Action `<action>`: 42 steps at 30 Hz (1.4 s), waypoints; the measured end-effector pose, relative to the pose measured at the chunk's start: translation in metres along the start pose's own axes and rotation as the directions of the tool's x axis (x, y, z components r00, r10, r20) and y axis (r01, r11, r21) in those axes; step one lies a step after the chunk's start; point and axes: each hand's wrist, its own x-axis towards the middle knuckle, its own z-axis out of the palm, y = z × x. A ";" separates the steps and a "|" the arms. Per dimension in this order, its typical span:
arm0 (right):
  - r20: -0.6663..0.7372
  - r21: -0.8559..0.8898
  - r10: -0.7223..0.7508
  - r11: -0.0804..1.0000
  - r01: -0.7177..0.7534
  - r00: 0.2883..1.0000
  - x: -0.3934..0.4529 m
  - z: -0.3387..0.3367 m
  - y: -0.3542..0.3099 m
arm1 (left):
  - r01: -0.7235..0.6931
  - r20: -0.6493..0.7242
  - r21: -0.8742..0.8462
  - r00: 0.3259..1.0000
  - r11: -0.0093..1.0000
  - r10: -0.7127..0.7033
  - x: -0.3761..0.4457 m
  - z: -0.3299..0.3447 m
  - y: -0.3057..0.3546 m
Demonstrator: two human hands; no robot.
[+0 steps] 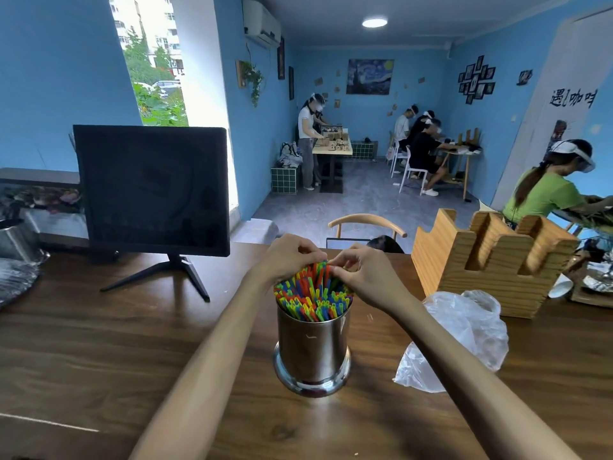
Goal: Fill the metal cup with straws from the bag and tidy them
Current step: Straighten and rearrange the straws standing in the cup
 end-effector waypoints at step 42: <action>-0.276 0.938 0.520 0.329 0.109 0.808 0.012 -0.047 -0.035 | -0.126 -0.082 -0.734 0.992 0.668 0.098 -0.029 -0.021 -0.019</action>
